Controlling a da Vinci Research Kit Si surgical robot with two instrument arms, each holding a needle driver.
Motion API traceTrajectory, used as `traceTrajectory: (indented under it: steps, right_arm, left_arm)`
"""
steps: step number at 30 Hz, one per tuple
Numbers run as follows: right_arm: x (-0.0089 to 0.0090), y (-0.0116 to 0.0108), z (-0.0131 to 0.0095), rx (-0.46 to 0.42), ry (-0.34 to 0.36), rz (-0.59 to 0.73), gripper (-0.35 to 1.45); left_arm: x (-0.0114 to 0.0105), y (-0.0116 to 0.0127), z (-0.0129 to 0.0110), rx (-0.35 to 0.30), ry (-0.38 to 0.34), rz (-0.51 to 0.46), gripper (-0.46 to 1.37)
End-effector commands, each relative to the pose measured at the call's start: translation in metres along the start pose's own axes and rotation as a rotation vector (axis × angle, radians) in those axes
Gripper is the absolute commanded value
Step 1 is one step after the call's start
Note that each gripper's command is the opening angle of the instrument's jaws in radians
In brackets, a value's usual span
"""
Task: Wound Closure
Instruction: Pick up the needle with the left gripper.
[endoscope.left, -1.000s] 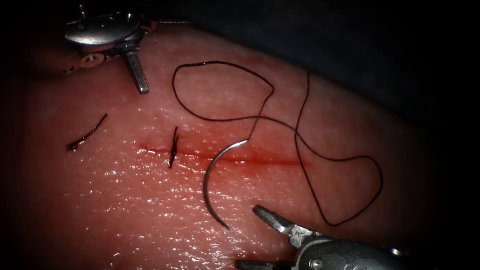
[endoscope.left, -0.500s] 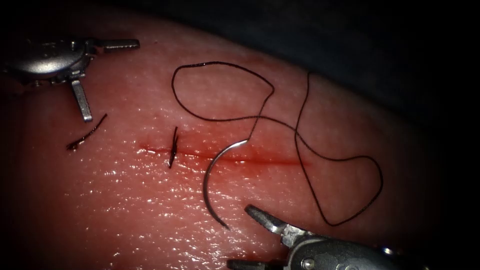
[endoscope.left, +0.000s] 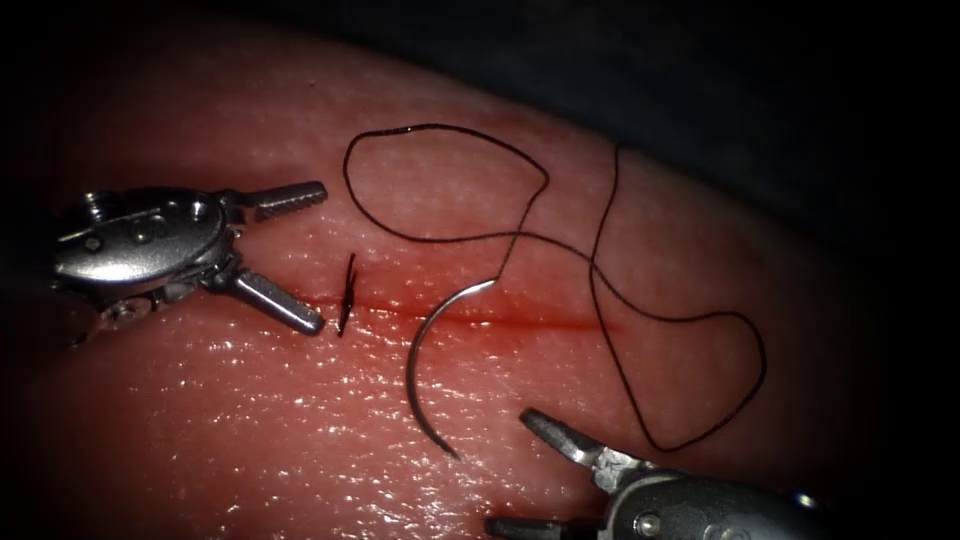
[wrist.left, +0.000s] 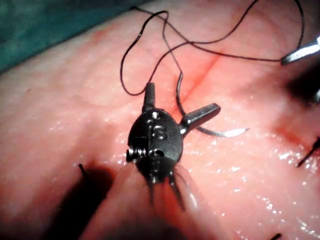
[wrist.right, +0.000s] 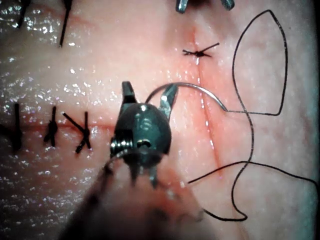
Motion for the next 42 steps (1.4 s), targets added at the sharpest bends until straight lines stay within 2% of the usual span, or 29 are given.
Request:
traceTrajectory:
  steps: [1,5,7,8,10,17,20,22,23,25,31,35,39,42]
  right_arm:
    - [0.0,0.0,0.0,-0.002,-0.001,0.001,0.9]
    - [0.0,0.0,0.0,-0.003,-0.001,0.001,0.9]
    - [0.0001,0.0,0.0001,-0.004,-0.002,0.002,0.9]
    - [0.0001,-0.0001,0.0002,-0.005,-0.002,0.002,0.9]
    - [0.0001,-0.0001,0.0003,-0.006,-0.002,0.002,0.9]
    - [0.0001,-0.0001,0.0002,-0.005,-0.001,0.001,0.9]
    - [0.0001,-0.0002,0.0003,-0.005,-0.001,0.001,0.9]
    - [0.0001,-0.0002,0.0003,-0.004,-0.004,0.001,0.9]
    - [0.0001,-0.0002,0.0003,-0.004,-0.003,0.001,0.9]
    - [0.0,-0.0003,0.0003,-0.003,-0.006,0.0,0.9]
    - [-0.0001,-0.0005,0.0003,-0.002,-0.01,-0.002,0.9]
    - [-0.0001,-0.0007,0.0004,0.002,-0.02,-0.004,0.9]
    - [-0.0001,-0.0007,0.0004,0.004,-0.022,-0.005,0.9]
    - [-0.0001,-0.0008,0.0004,0.003,-0.022,-0.005,0.9]
  left_arm:
    - [0.0,0.001,0.0002,0.057,-0.039,0.006,0.78]
    - [-0.0007,0.0038,0.001,0.188,-0.132,0.028,0.81]
    - [-0.001,0.0051,0.0016,0.234,-0.193,0.041,0.93]
    - [-0.0013,0.0058,0.0021,0.259,-0.231,0.054,1.07]
    - [-0.0017,0.0067,0.0029,0.291,-0.28,0.058,1.15]
    - [-0.0033,0.0071,0.0057,0.421,-0.424,0.031,1.01]
    - [-0.0039,0.0067,0.0069,0.459,-0.437,-0.015,0.92]
    - [-0.0042,0.0064,0.0075,0.468,-0.425,-0.048,0.81]
    - [-0.0045,0.0061,0.008,0.475,-0.414,-0.081,0.64]
    - [-0.0048,0.0056,0.0083,0.474,-0.407,-0.11,0.6]
    - [-0.0063,0.004,0.0094,0.457,-0.389,-0.197,0.67]
    - [-0.0076,0.0033,0.0103,0.449,-0.385,-0.202,0.73]
    - [-0.0088,0.0031,0.0112,0.42,-0.392,-0.205,0.9]
    - [-0.0096,0.0031,0.0117,0.406,-0.395,-0.209,0.88]
